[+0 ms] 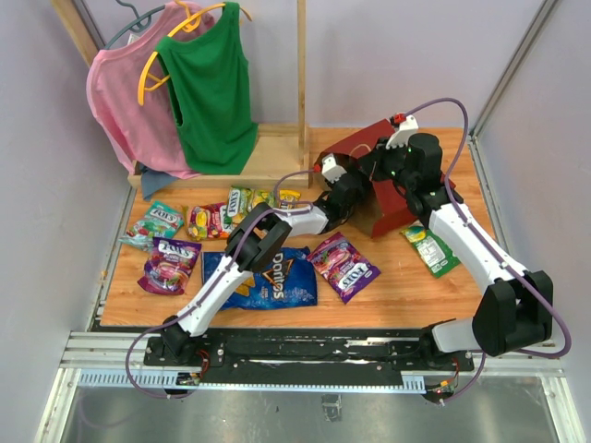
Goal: Take the snacks out of the paper bag
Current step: Take out the snack from the paper bag.
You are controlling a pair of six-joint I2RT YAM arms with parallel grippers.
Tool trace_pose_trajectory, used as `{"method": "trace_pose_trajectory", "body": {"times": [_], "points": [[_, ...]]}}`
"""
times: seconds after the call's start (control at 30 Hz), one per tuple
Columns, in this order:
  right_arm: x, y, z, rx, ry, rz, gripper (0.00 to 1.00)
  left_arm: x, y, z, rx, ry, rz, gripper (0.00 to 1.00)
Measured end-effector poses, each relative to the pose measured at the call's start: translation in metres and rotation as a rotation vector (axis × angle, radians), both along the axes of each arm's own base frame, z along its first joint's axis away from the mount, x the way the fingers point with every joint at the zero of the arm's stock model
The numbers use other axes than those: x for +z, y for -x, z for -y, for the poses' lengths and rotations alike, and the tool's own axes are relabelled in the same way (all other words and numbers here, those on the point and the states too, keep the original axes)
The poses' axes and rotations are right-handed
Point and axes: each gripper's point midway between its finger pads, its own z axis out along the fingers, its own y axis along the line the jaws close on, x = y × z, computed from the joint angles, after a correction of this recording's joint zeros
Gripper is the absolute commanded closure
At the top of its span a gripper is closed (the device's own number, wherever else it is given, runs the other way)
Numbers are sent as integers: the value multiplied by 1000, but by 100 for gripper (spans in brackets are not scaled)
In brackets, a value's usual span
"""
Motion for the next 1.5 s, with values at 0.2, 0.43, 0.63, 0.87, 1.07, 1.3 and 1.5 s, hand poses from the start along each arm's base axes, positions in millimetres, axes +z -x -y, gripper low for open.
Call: {"method": "trace_pose_trajectory", "body": {"times": [0.2, 0.43, 0.63, 0.87, 1.07, 1.3, 1.5], "points": [[0, 0, 0, 0, 0, 0, 95, -16, 0, -9, 27, -58, -39, 50], [0, 0, 0, 1, 0, 0, 95, -18, -1, -13, 36, -111, -56, 53], [0, 0, 0, 0, -1, 1, 95, -12, -7, -7, 32, -160, -71, 53], [1, 0, 0, 0, -1, 1, 95, -13, -10, -7, 28, -200, -78, 68], [1, 0, 0, 0, -1, 1, 95, -15, -17, -7, 23, -197, -80, 91], [1, 0, 0, 0, -1, 1, 95, -17, -21, -12, 16, -180, -81, 99], [0, 0, 1, -2, 0, 0, 96, -22, 2, -40, 23, -215, -66, 99]]}}
